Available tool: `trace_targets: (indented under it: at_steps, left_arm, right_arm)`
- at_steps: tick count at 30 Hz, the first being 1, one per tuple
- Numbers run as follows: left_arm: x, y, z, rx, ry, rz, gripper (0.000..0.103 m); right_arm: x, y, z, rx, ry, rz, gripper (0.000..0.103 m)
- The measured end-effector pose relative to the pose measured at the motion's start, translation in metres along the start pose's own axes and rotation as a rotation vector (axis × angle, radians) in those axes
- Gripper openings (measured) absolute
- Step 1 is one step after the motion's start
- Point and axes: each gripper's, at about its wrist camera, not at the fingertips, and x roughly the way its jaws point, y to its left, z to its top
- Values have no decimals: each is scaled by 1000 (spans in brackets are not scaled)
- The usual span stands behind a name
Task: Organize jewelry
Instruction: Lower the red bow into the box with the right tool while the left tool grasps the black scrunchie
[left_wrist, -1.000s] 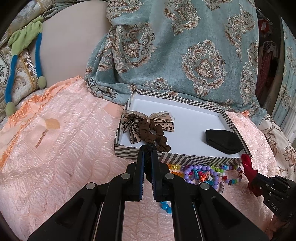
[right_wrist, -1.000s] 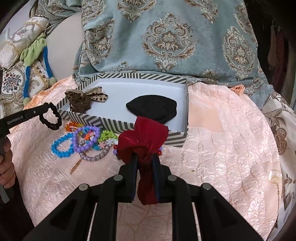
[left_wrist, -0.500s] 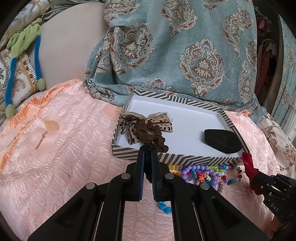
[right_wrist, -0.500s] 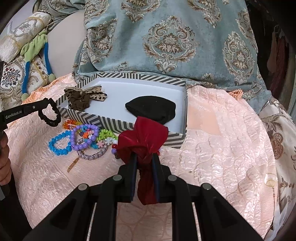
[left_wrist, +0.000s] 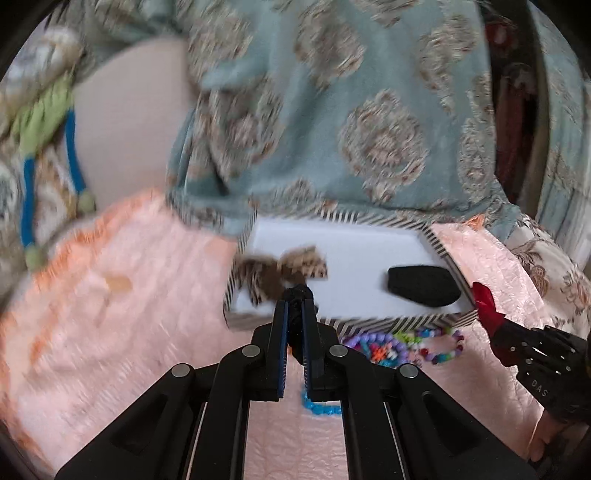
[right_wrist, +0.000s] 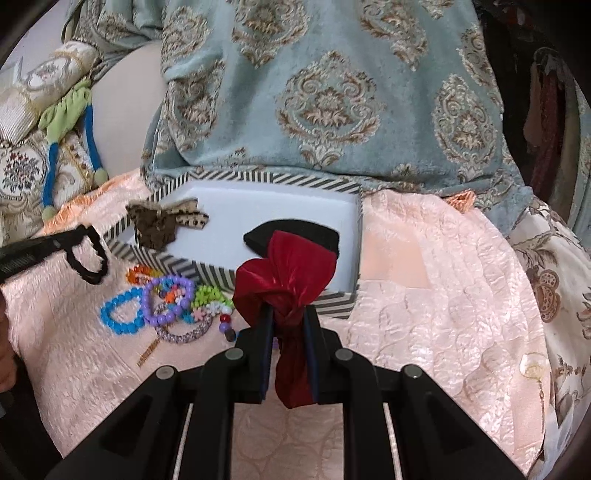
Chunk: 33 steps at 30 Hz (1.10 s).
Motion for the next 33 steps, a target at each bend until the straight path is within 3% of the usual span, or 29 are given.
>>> trace_targets:
  at_steps: [8, 13, 17, 21, 24, 26, 30, 33]
  left_arm:
    - [32, -2, 23, -93, 34, -97, 0]
    - [61, -26, 64, -98, 11, -184, 0]
    - [95, -47, 77, -69, 33, -228, 0]
    - [137, -52, 67, -51, 86, -226, 0]
    - [163, -44, 52, -65, 190, -194, 0]
    - [177, -39, 45, -82, 253, -171, 0]
    - [187, -37, 38, -102, 304, -148, 0]
    - [190, -42, 33, -76, 316, -121, 0]
  right_arm:
    - [-3, -2, 7, 8, -34, 11, 15]
    - [16, -11, 42, 39, -50, 36, 15]
    - [52, -16, 86, 36, -36, 55, 15]
    - [95, -13, 119, -6, -7, 42, 15]
    - [138, -14, 133, -14, 73, 42, 15]
    - [165, -15, 133, -26, 128, 6, 15]
    - [195, -18, 126, -11, 210, -45, 15]
    - [203, -19, 121, -20, 242, -62, 30]
